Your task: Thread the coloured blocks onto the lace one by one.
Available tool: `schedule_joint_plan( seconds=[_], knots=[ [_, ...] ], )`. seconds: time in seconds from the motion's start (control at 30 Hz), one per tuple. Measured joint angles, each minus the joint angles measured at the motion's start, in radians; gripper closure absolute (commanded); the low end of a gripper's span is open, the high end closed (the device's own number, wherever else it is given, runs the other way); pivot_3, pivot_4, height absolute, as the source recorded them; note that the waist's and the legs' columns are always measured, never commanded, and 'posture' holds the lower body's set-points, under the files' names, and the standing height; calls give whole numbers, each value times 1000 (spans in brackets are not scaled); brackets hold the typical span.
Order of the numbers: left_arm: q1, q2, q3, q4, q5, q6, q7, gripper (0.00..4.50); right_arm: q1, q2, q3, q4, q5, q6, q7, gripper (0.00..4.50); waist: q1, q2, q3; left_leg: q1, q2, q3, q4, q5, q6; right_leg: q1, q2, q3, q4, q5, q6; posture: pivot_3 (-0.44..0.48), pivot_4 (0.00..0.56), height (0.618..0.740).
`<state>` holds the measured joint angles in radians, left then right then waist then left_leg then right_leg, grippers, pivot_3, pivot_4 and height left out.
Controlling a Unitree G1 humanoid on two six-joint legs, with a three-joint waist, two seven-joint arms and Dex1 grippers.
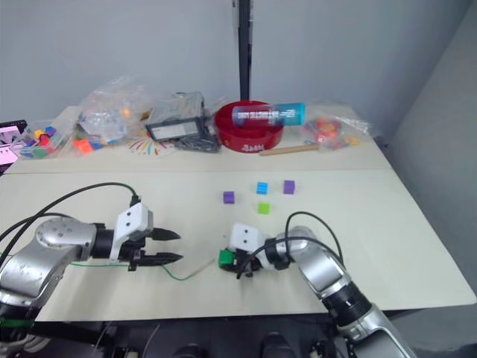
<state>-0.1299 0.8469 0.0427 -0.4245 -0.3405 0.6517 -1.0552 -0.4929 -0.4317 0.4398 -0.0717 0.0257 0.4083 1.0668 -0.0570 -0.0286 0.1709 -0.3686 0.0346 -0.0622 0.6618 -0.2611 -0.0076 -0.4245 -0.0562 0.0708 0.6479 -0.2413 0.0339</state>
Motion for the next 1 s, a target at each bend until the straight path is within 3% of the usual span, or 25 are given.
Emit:
schedule_joint_plan(
  seconds=[0.1,0.27,0.53,0.77,1.0],
  knots=[
    [89,-72,3,-138,-23,105,119,1080,0,8,-1,0,-1,4,-7,3309,1,-2,0,0,0,0,0,0,0,1,0,0,1,0,0,0,150,731],
    [105,-97,-17,-216,-16,177,242,1080,0,18,1,3,-1,9,-21,3309,-3,-2,0,1,0,-1,0,1,-1,1,1,0,1,1,-1,0,150,731],
    [134,-189,-165,-218,24,180,365,1080,-11,24,0,3,6,43,-20,3309,-2,-2,0,1,0,-1,0,1,-1,1,0,0,0,1,-1,0,150,731],
    [125,-188,-220,-185,60,111,388,1080,-14,23,0,0,20,63,-20,3309,14,-1,0,1,-1,0,0,1,-2,2,-1,0,-1,1,-1,0,150,731],
    [131,-162,-203,-152,64,91,395,3212,-23,15,-1,-6,30,81,-26,3309,9,-1,0,2,-1,0,0,1,-1,2,-1,0,-1,1,-1,0,150,731]
  ],
)
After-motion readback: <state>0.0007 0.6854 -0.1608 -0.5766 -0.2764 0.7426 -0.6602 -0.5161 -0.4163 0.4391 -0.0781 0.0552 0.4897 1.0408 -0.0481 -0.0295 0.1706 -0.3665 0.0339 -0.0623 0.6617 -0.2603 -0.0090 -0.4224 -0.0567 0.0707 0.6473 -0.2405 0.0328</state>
